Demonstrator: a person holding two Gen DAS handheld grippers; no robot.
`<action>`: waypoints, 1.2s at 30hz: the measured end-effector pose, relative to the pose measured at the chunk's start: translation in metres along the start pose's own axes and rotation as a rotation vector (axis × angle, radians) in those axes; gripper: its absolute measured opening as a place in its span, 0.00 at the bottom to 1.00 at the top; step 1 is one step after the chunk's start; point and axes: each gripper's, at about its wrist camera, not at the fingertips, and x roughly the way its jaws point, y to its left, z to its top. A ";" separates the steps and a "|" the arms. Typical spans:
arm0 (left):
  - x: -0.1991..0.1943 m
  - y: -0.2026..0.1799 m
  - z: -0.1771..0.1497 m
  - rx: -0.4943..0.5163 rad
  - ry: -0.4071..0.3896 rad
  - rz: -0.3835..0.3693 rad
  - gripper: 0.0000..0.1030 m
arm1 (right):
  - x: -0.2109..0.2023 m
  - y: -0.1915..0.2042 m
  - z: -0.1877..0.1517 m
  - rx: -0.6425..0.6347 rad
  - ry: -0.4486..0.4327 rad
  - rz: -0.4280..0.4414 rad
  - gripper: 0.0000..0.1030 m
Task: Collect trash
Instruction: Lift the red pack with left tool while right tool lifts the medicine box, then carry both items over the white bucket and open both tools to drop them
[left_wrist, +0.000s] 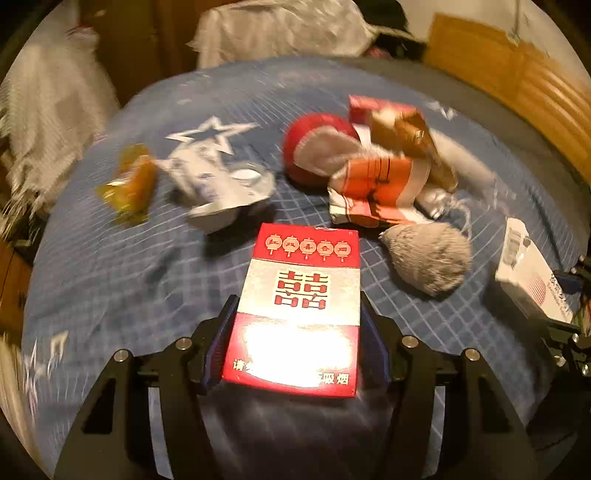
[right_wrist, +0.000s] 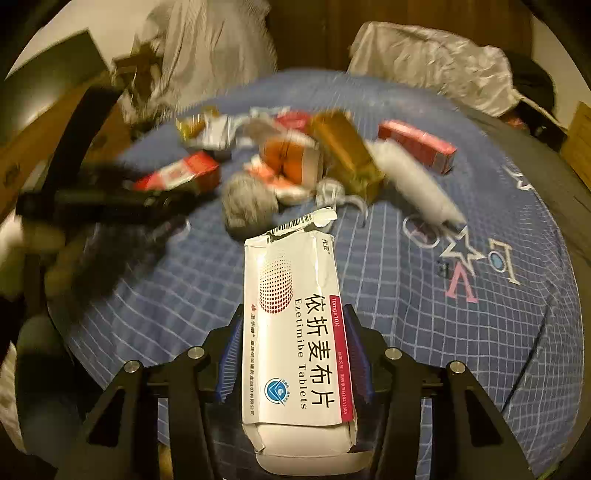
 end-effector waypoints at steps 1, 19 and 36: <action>-0.014 0.000 -0.005 -0.030 -0.031 0.009 0.55 | -0.008 0.002 0.001 0.014 -0.043 -0.010 0.50; -0.170 -0.064 -0.029 -0.191 -0.581 0.236 0.54 | -0.152 0.030 0.006 0.055 -0.607 -0.212 0.52; -0.192 -0.072 -0.047 -0.182 -0.661 0.288 0.55 | -0.175 0.032 -0.007 0.061 -0.637 -0.214 0.53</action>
